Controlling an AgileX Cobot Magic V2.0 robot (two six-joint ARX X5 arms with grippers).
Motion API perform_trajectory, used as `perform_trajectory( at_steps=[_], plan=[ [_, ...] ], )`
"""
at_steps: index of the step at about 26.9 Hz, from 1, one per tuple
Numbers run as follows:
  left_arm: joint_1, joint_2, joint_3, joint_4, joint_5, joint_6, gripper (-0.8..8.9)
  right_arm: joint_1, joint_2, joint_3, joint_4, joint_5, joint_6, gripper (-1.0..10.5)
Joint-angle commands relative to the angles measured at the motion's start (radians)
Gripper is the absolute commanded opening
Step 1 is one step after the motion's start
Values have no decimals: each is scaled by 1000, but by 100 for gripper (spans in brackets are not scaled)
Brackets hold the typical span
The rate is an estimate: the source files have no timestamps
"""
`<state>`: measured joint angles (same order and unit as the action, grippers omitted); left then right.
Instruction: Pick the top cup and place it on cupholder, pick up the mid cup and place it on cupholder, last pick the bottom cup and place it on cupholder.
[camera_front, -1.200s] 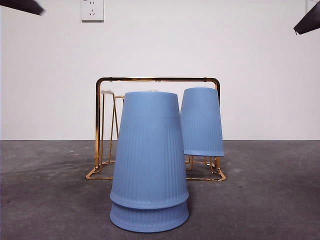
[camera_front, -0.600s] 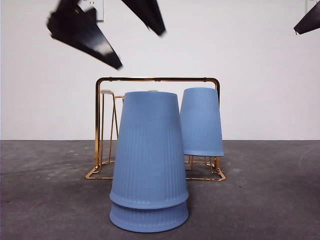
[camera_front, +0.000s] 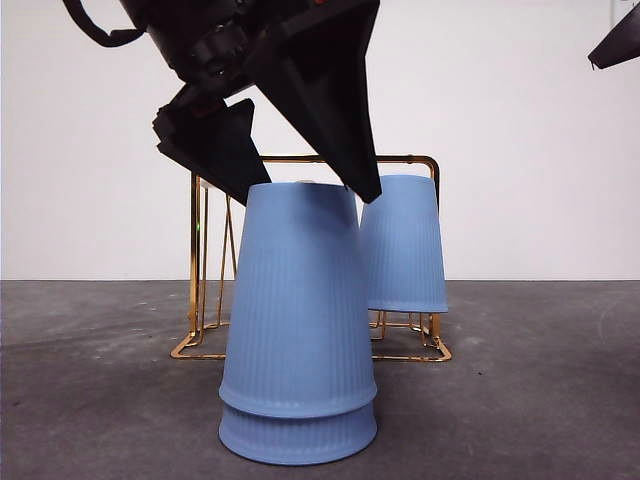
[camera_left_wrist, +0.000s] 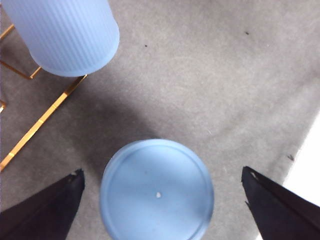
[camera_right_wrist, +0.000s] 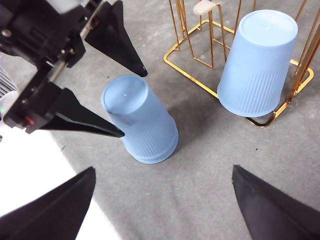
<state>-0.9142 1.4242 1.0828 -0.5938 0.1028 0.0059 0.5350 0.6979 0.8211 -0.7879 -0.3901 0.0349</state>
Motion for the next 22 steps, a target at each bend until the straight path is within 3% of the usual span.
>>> perform_trajectory(
  at_steps=[1, 16, 18, 22],
  plan=[
    [-19, 13, 22, 12, -2, 9, 413, 6, 6, 9, 6, -3, 13, 433],
    [-19, 21, 22, -14, -57, 12, 390, 6, 5, 9, 6, -3, 13, 433],
    [-19, 21, 22, -14, -59, 12, 309, 6, 5, 9, 6, -3, 13, 433],
    [-19, 21, 22, -14, -59, 12, 251, 6, 5, 9, 6, -3, 13, 433]
  ],
)
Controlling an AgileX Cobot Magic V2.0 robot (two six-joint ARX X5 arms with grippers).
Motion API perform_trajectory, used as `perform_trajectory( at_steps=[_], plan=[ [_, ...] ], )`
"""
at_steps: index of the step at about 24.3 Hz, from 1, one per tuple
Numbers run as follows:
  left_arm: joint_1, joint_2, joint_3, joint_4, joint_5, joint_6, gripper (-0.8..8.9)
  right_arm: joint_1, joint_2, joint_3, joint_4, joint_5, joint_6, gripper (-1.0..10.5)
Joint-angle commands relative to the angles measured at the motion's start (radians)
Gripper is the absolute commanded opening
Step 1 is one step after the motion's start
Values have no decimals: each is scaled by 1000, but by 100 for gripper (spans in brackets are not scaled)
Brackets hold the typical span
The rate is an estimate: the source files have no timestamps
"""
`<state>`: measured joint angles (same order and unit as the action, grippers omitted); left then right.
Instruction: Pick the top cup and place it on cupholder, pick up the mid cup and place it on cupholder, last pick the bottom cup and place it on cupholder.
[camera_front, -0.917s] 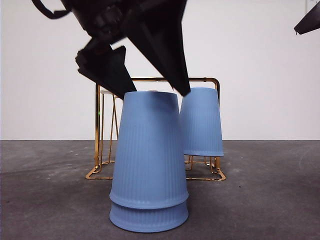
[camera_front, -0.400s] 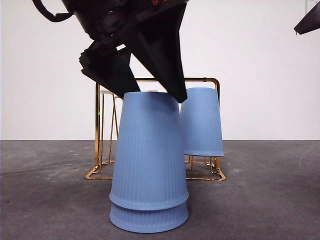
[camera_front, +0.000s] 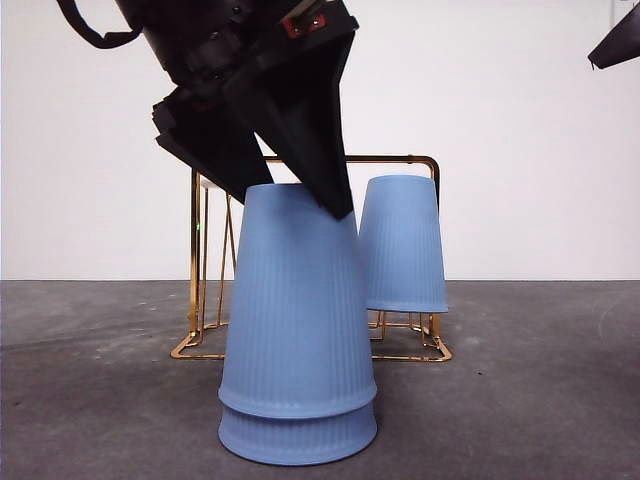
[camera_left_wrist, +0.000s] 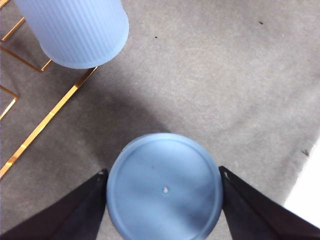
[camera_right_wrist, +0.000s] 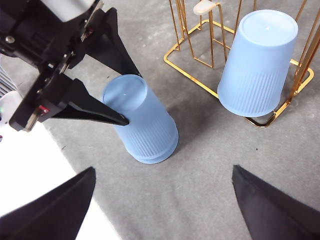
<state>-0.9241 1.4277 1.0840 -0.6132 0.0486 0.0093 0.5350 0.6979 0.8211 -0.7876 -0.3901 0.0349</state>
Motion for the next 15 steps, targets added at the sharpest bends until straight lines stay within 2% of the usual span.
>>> perform_trajectory(
  at_steps=[1, 15],
  plan=[
    [-10, 18, 21, 5, -5, 8, 228, 6, 5, 9, 6, -3, 12, 433],
    [-9, -64, 23, 3, -4, 1, 209, 6, 5, 9, 8, -3, 10, 433]
  ],
)
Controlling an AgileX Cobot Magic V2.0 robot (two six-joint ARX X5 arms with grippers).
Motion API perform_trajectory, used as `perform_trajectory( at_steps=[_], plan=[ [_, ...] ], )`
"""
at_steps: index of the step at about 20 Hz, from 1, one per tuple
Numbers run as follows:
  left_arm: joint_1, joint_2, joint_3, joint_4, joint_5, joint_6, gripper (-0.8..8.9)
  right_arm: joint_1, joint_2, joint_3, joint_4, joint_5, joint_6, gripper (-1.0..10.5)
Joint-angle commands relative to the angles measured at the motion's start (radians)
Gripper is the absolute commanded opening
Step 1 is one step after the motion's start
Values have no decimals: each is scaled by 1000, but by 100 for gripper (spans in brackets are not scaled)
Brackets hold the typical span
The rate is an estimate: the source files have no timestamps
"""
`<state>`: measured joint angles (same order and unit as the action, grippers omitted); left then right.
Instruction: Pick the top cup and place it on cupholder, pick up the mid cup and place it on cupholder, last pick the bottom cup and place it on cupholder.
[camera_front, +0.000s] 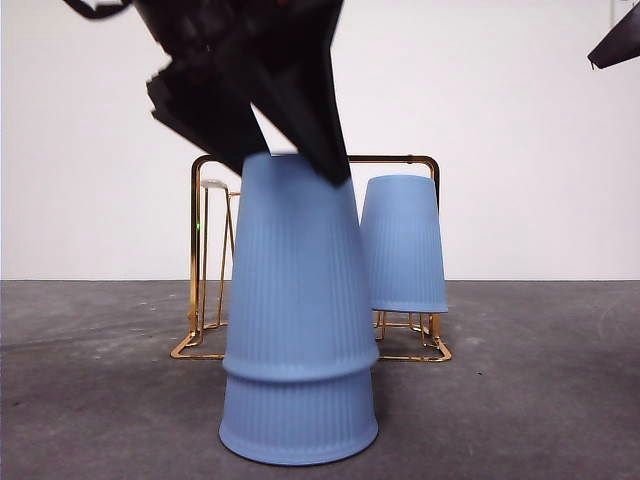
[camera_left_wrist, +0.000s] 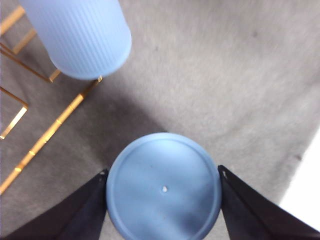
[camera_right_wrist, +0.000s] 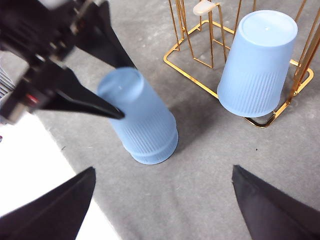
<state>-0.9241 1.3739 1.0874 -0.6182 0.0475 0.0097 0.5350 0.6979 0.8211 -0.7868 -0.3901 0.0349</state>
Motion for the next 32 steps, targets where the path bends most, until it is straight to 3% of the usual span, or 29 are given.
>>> perform_trajectory(
  at_steps=[1, 8, 17, 24, 32],
  plan=[
    [-9, -25, 19, 8, -3, -2, 209, 6, 5, 9, 8, -3, 10, 433],
    [5, -208, 20, 6, -17, -52, 209, 6, 5, 9, 8, -3, 10, 433],
    [75, -422, 21, 22, -263, -82, 209, 6, 5, 9, 17, -3, 10, 433],
    [207, -348, 21, 111, -261, -72, 209, 6, 5, 9, 31, -3, 10, 433],
    [298, -217, 21, 170, -169, -56, 210, 6, 5, 9, 30, -3, 10, 433]
  ],
)
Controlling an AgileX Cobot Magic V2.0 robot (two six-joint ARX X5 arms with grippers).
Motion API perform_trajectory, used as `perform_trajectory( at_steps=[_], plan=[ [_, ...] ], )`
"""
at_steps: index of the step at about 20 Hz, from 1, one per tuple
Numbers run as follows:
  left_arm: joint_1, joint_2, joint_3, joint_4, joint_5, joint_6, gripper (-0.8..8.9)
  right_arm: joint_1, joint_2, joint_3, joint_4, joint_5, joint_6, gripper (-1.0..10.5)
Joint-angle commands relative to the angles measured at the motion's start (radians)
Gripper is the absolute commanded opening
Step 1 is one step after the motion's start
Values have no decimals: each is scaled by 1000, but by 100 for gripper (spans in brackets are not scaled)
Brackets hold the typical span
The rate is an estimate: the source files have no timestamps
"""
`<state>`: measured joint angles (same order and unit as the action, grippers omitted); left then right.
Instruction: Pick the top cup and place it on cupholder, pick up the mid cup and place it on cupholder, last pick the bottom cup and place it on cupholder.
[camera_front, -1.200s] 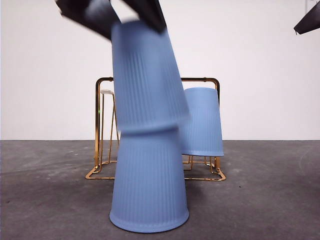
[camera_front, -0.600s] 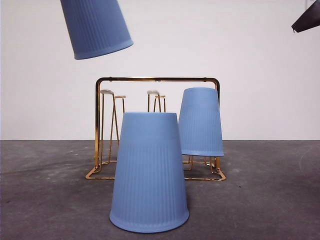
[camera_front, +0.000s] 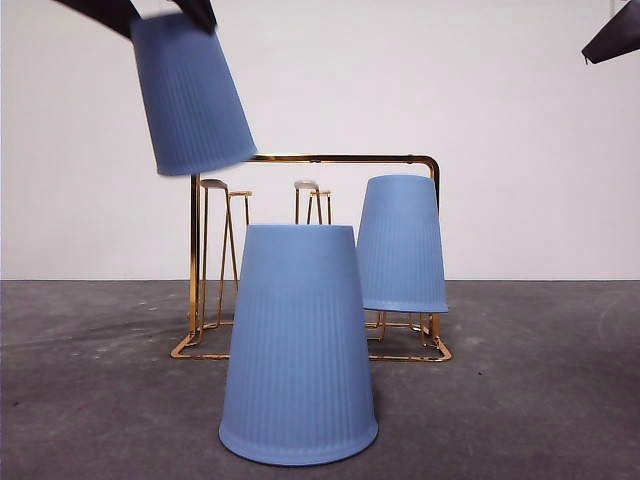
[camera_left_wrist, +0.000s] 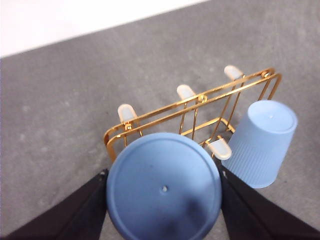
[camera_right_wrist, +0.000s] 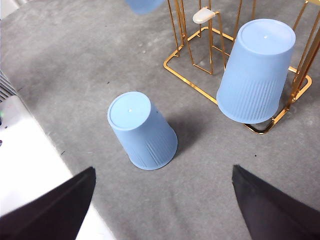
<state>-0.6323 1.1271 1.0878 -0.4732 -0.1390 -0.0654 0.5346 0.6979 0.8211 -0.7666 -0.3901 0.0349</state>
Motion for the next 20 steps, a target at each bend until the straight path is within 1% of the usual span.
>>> perform_trajectory(
  at_steps=[1, 7, 10, 16, 20],
  plan=[
    [13, 44, 21, 30, 27, 23, 210, 6, 5, 9, 10, -3, 10, 433],
    [52, 129, 21, 47, 38, 29, 211, 6, 5, 9, 10, -3, 10, 433],
    [68, 176, 21, 51, 97, 28, 211, 6, 5, 9, 10, -3, 10, 433],
    [69, 298, 21, 48, 103, 33, 215, 6, 5, 9, 10, -3, 10, 433],
    [69, 343, 21, 46, 118, 35, 227, 6, 6, 9, 10, -3, 9, 433]
  ],
)
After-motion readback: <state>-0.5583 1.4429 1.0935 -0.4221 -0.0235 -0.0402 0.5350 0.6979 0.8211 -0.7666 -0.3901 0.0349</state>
